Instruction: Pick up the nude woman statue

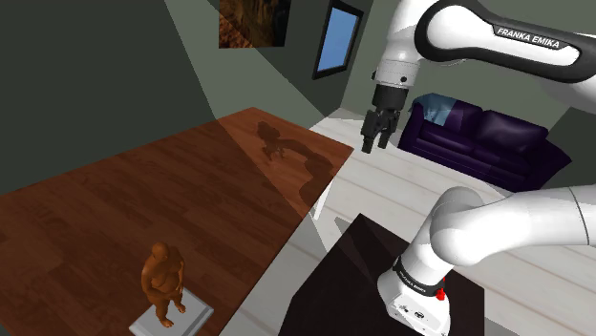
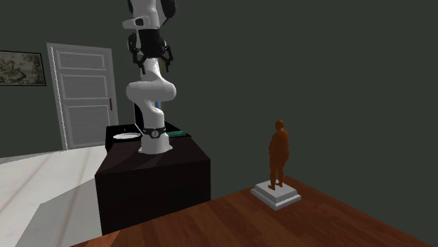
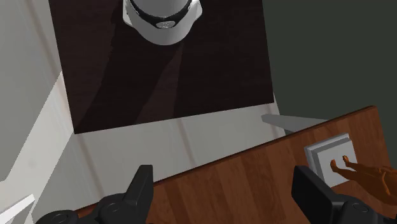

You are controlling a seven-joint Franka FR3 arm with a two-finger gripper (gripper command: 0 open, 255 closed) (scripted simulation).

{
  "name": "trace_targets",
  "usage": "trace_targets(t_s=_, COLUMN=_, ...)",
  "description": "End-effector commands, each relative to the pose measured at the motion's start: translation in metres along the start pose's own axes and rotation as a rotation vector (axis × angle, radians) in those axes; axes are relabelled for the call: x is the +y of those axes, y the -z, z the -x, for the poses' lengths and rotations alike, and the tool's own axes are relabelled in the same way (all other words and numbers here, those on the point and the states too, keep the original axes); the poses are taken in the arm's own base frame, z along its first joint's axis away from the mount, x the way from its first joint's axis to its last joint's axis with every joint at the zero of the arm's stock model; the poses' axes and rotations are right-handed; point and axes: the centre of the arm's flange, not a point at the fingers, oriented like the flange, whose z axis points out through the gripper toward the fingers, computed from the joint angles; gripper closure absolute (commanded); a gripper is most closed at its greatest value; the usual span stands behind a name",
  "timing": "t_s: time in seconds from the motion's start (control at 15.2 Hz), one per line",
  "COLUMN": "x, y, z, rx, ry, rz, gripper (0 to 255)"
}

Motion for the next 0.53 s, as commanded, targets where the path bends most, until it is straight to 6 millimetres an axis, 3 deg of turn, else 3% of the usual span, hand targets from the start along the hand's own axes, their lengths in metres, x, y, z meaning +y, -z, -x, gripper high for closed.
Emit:
trace_targets(t_s=0.0, x=0.0, y=0.0, z=0.0, rx=0.0, ry=0.0, rz=0.0, gripper=0)
trace_targets(t_s=0.46, x=-0.081, y=-0.035, z=-0.022, rx=0.007, ry=-0.037, rz=-0.008, gripper=0)
